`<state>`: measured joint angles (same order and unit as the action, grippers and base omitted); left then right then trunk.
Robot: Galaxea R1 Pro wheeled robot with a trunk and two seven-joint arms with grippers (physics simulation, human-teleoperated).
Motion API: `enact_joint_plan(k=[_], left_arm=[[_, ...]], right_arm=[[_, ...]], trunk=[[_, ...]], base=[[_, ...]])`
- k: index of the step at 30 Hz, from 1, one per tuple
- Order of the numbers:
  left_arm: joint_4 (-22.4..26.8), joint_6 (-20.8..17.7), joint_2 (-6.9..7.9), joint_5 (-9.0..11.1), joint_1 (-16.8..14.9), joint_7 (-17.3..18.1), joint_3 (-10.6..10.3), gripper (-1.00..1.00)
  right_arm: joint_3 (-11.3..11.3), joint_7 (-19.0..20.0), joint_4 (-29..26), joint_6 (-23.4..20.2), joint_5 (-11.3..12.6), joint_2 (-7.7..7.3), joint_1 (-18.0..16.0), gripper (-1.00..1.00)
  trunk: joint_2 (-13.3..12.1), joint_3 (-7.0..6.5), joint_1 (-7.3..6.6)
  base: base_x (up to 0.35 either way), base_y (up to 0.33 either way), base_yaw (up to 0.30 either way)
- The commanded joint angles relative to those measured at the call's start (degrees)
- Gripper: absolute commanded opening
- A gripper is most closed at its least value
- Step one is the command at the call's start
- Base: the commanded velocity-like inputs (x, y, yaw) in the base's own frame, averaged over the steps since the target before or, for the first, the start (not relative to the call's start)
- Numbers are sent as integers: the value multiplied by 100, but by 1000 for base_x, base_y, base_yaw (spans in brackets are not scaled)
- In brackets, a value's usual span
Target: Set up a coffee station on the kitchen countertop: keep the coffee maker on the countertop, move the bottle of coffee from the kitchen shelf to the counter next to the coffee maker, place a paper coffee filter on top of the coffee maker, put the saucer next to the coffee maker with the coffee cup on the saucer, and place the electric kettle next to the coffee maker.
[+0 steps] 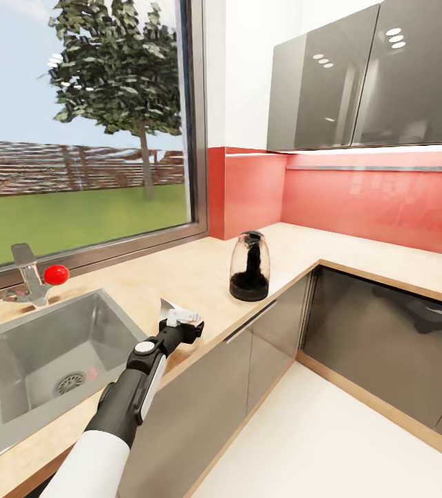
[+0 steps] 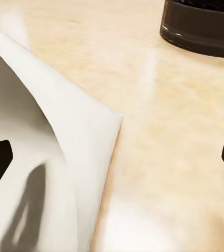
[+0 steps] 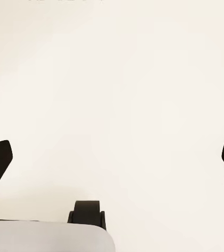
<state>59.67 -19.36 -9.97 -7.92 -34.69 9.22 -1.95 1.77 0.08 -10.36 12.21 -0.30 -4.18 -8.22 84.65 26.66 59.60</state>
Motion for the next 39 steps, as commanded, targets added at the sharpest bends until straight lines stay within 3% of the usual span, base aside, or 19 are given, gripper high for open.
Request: enact_joint_plan(k=[1,39], left_arm=[[9,-24,-3,-60,-3,36,9,100],[20,-17,-3,-60,-3,36,10,100]], right_arm=[[16,1,5,18,-3,-3,-4,100],[16,1,6,18,-1,-3,-4,100]], trunk=[[3,6,0],[3,6,0]], base=[[52,0,0],[20,-9,0]])
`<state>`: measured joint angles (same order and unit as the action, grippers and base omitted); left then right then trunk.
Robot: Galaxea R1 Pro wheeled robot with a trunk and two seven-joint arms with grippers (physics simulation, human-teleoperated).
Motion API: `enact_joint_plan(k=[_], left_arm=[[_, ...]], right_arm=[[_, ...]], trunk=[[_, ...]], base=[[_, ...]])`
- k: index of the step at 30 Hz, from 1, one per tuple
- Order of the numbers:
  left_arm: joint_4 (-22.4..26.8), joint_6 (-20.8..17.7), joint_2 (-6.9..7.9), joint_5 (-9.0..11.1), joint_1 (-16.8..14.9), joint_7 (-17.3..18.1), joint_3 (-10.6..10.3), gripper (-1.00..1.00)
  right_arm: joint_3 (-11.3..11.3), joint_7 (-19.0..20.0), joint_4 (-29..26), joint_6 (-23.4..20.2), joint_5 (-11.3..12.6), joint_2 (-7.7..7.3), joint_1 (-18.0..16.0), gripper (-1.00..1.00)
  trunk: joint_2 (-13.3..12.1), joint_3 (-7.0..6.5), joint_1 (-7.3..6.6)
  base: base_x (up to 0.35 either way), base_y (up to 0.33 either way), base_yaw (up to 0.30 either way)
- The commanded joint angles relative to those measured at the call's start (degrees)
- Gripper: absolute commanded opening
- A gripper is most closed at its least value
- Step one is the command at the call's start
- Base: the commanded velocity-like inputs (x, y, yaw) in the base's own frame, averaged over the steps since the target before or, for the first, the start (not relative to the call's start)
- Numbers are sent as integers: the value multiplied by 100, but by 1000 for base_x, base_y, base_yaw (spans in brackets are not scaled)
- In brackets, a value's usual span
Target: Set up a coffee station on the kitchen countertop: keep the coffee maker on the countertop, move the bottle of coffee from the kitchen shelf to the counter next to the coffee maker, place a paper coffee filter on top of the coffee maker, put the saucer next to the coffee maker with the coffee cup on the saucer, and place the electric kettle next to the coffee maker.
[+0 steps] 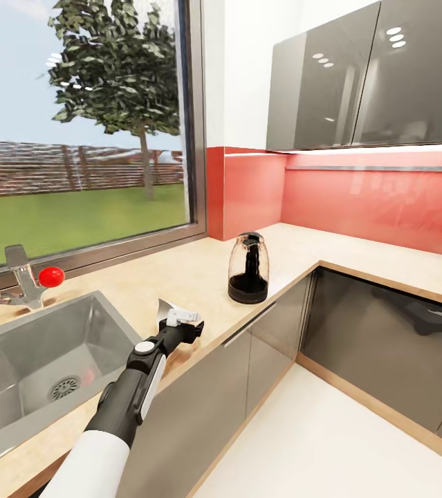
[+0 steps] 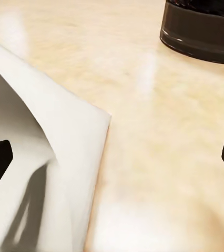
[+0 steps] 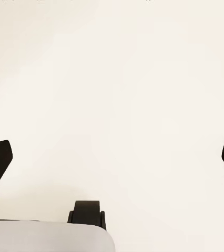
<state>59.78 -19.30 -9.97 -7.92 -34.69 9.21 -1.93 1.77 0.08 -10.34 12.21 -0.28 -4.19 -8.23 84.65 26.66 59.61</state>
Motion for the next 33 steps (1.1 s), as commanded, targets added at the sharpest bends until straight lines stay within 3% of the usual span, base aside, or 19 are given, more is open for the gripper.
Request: enact_joint_plan(k=[1,8,9,33], left_arm=[[9,-25,-3,-60,-3,37,7,100],[20,-30,-3,-60,-3,37,1,100],[22,-30,-3,-60,-3,37,1,-100],[34,-29,-3,-60,-3,37,9,-100]], right_arm=[[16,1,3,18,-2,-2,-4,100],[16,1,3,18,-4,-3,-4,100],[16,1,2,18,-3,-3,-4,100],[16,1,4,18,-2,-3,-4,100]], trunk=[[3,6,0],[3,6,0],[3,6,0],[3,6,0]], base=[[0,0,0],[0,0,0],[0,0,0],[0,0,0]])
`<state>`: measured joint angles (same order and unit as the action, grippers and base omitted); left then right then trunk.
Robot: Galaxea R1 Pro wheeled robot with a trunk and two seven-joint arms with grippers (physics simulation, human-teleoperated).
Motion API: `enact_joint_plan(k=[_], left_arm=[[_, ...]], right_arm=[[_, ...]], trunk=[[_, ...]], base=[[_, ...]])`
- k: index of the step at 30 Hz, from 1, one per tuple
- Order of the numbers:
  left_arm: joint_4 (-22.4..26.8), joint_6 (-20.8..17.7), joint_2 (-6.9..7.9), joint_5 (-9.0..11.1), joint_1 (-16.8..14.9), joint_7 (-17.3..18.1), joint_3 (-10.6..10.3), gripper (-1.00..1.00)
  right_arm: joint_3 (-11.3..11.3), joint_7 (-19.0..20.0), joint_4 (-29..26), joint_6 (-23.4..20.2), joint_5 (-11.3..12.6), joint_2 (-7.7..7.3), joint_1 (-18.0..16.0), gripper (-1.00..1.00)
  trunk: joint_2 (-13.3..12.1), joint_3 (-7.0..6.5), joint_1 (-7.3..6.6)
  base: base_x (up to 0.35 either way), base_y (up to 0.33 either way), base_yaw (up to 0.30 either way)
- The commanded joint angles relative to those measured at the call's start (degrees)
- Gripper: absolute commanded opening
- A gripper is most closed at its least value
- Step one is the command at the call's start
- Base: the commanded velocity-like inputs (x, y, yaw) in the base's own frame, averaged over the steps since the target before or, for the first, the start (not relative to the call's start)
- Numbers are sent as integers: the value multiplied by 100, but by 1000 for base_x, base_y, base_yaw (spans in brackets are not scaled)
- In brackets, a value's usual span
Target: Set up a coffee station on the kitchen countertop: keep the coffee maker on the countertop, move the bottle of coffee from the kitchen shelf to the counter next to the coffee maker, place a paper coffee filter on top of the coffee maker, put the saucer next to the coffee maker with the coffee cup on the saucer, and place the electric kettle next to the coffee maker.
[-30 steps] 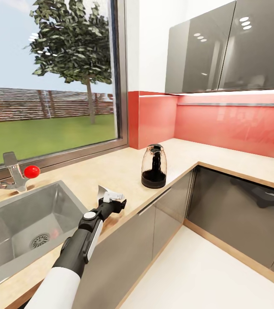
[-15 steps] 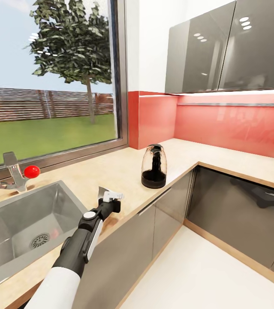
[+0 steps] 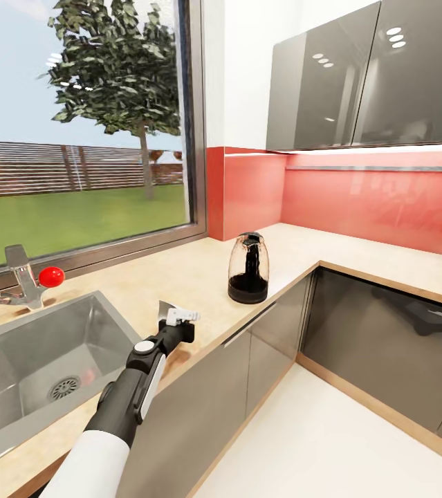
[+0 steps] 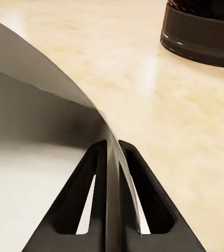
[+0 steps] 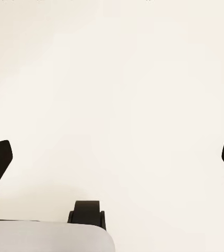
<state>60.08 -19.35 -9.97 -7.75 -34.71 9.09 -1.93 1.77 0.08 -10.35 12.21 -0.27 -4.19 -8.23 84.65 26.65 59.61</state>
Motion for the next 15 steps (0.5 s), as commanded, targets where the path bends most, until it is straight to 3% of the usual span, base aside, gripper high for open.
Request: enact_joint_plan(k=[1,9,15], left_arm=[[4,-24,-3,-77,0,49,8,-100],[4,-25,-3,-77,0,49,7,-100],[4,-25,-3,-77,0,49,0,-100]], right_arm=[[16,1,3,18,-4,-1,-4,100],[16,1,4,18,-1,-2,-4,100],[16,1,2,18,-4,1,-4,100]], trunk=[[3,7,0],[3,7,0],[-198,-82,-110]], base=[[0,0,0],[0,0,0],[0,0,0]])
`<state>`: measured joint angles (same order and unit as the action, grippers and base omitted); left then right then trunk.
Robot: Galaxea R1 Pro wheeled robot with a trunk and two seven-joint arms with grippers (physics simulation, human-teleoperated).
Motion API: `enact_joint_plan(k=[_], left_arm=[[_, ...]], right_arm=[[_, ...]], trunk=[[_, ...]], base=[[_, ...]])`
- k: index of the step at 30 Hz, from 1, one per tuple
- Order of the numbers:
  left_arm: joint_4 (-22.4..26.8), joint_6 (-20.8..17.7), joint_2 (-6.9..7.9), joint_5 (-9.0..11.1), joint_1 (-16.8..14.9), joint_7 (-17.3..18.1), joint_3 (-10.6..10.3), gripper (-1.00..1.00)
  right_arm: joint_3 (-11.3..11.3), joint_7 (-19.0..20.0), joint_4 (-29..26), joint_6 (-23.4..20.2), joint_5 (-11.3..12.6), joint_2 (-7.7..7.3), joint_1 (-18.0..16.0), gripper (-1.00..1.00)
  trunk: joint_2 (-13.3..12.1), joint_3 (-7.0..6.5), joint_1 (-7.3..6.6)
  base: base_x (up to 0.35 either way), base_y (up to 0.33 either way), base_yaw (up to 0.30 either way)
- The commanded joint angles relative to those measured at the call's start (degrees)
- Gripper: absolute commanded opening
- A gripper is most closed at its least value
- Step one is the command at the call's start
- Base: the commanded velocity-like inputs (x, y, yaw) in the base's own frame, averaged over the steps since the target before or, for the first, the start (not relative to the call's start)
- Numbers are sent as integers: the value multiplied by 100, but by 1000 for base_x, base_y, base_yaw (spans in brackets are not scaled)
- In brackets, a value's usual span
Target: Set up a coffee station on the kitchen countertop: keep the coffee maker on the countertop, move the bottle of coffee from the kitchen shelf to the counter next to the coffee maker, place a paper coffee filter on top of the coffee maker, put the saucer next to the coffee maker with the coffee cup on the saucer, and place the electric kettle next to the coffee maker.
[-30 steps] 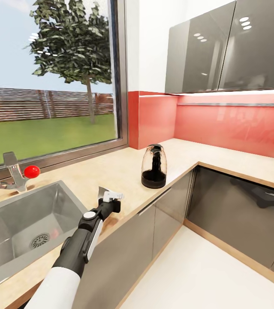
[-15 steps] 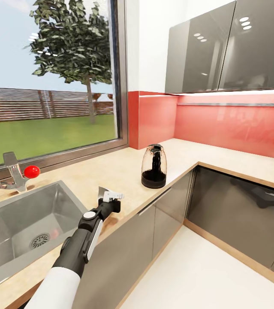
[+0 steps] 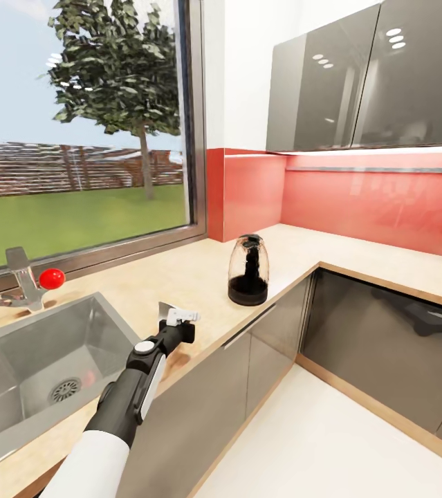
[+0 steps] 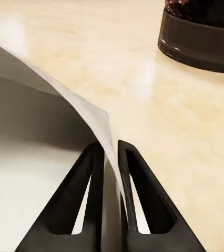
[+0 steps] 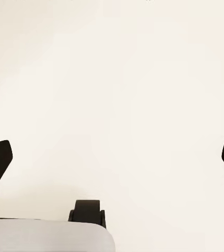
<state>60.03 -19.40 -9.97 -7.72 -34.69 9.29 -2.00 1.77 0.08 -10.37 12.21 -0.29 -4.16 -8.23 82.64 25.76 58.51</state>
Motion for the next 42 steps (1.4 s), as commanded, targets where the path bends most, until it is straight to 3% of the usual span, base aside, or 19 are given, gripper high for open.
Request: enact_joint_plan(k=[1,4,14,21,26,42], left_arm=[[9,-20,-3,-80,-3,29,7,-100],[9,-20,-3,-80,-3,29,7,-100],[9,-20,-3,-80,-3,29,7,-100],[17,-20,-3,-80,-3,29,13,-100],[18,-20,-3,-80,-3,29,10,-100],[60,-3,-3,-80,-3,29,11,-100]], right_arm=[[16,1,3,18,-2,-3,-4,100],[16,1,3,18,-1,-3,-4,100],[16,1,5,18,1,-1,-4,100],[16,1,3,18,2,-3,-4,100],[16,1,3,18,2,-2,-4,100],[16,1,0,18,2,10,-2,100]], trunk=[[3,6,0],[3,6,0],[-398,-173,-220],[-398,-173,-220],[-598,-263,-330],[-598,-263,-330]], base=[[0,0,0],[0,0,0],[0,0,0],[0,0,0],[0,0,0],[-7,0,144]])
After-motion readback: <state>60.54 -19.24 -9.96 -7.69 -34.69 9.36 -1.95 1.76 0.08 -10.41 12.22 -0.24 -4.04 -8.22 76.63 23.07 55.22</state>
